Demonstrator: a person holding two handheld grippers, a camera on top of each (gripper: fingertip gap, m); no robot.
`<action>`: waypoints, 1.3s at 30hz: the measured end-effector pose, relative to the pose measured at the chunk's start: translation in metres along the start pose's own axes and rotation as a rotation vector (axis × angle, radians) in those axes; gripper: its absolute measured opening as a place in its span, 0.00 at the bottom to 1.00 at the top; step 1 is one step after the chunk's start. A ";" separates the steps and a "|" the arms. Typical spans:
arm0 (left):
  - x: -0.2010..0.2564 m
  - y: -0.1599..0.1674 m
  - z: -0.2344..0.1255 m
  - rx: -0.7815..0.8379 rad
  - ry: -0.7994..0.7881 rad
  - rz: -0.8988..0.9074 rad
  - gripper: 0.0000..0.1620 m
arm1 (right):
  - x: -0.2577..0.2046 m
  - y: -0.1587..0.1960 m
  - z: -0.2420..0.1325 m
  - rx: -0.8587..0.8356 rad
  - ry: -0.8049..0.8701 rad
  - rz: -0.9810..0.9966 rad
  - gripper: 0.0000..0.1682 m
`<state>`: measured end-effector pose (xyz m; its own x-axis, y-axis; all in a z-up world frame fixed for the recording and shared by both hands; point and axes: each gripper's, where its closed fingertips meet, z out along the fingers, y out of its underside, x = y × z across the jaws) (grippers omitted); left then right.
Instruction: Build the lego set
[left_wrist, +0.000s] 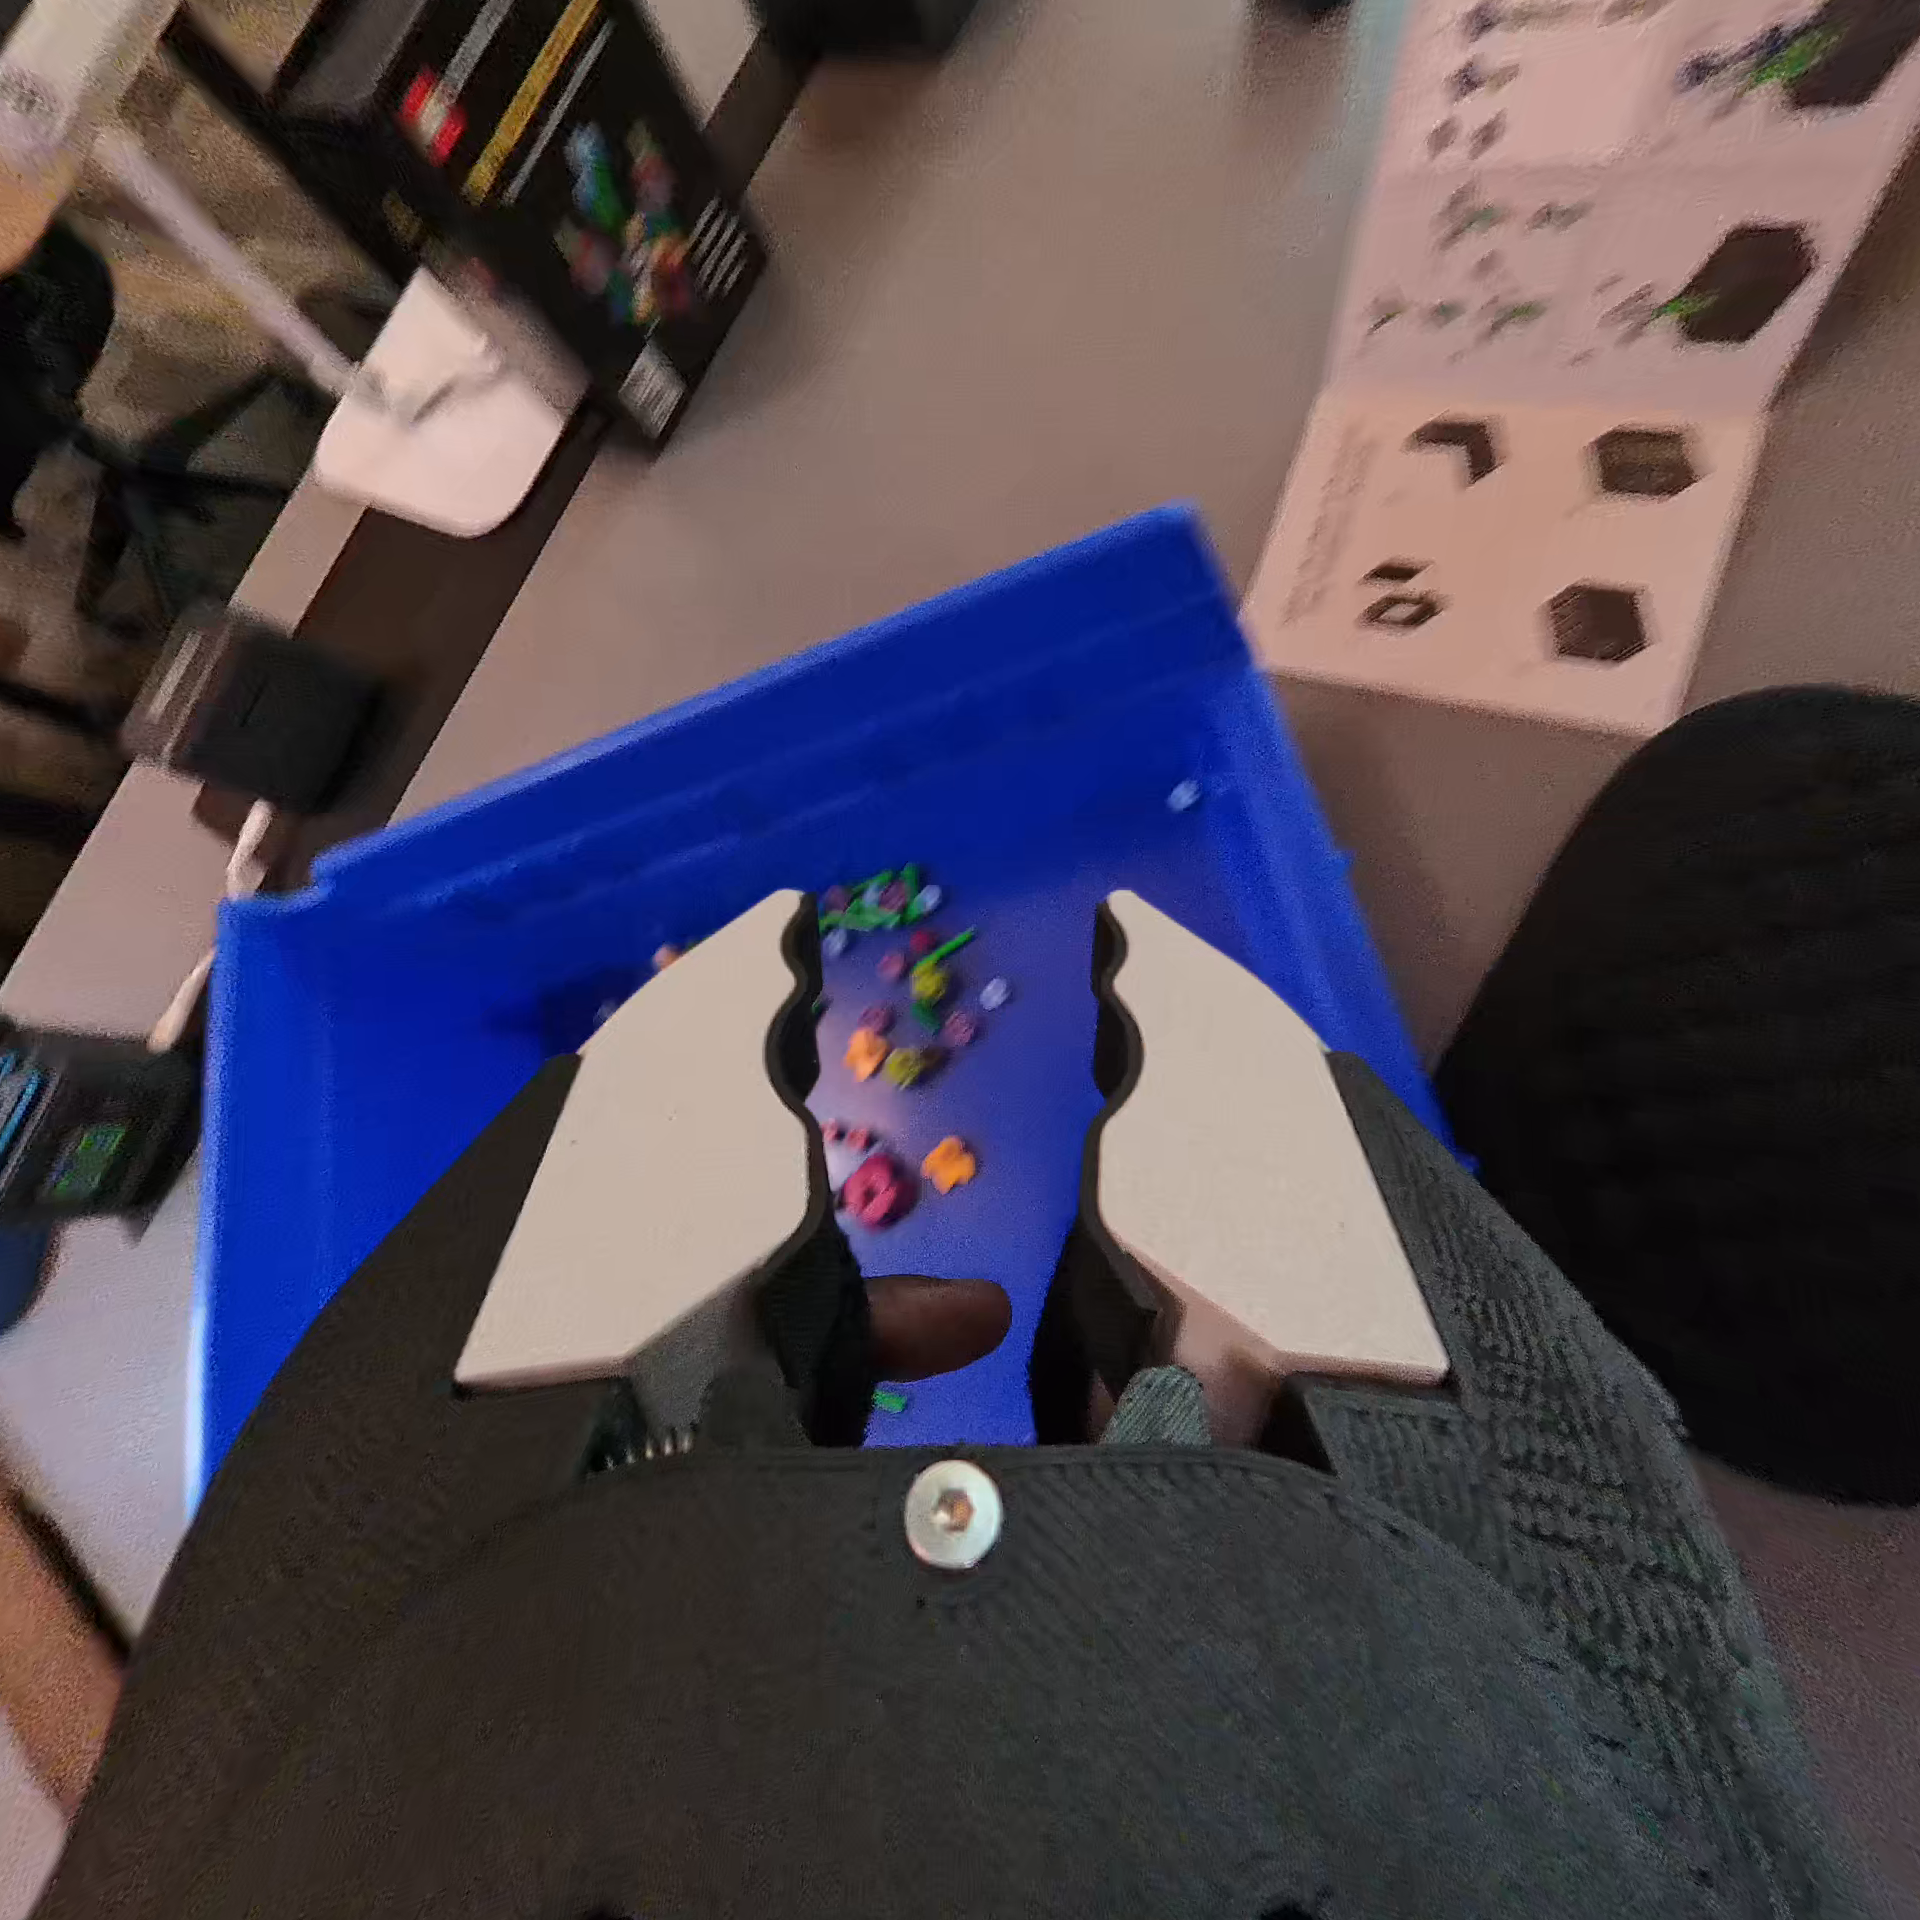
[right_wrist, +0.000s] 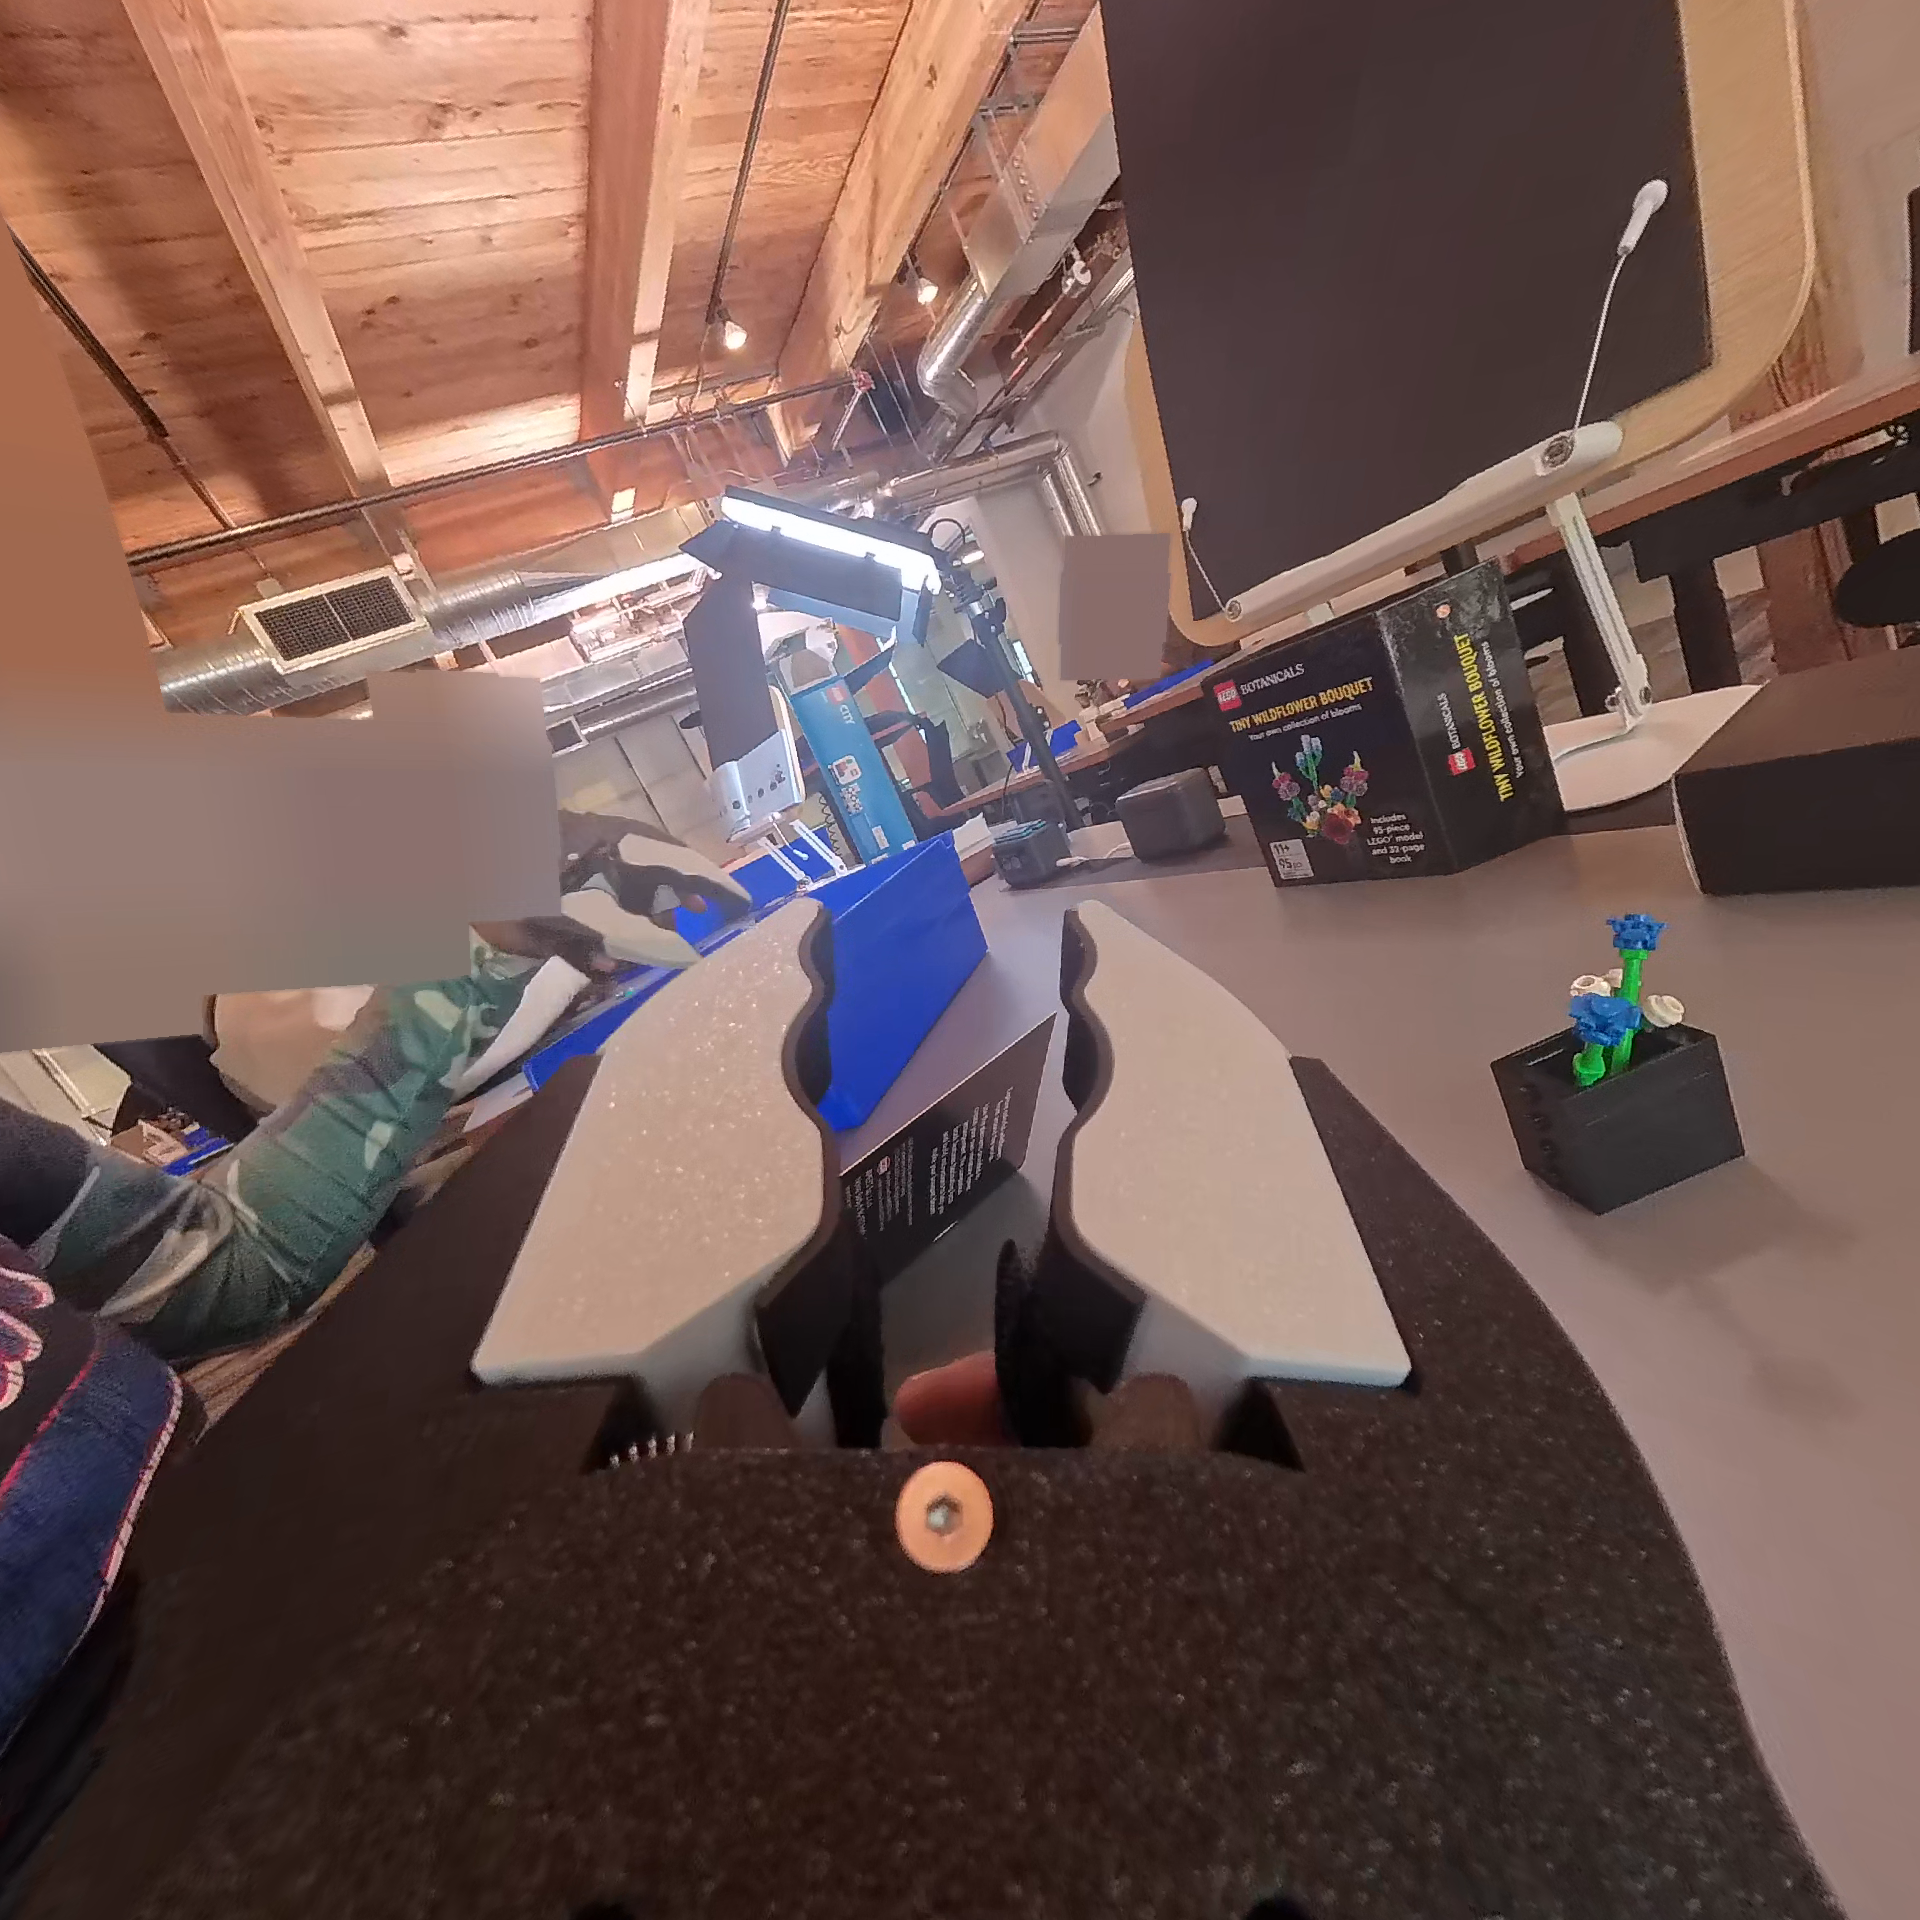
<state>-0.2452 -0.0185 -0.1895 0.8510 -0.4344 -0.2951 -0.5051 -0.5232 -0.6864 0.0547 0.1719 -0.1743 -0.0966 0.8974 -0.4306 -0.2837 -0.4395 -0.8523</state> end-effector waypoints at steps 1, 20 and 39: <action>-0.013 0.012 -0.004 -0.032 -0.012 -0.017 0.33 | 0.000 0.000 -0.001 0.004 0.000 0.000 0.25; 0.007 0.054 0.022 -0.218 0.295 0.167 0.48 | 0.004 -0.008 -0.006 0.053 0.018 0.019 0.26; -0.013 0.081 0.047 -0.376 0.255 0.158 0.37 | 0.004 -0.004 -0.005 0.012 0.021 0.053 0.23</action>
<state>-0.2905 -0.0205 -0.2727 0.7213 -0.6709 -0.1719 -0.6821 -0.6451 -0.3444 0.0600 0.1770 -0.1743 -0.0917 0.8719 -0.4811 -0.2906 -0.4855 -0.8245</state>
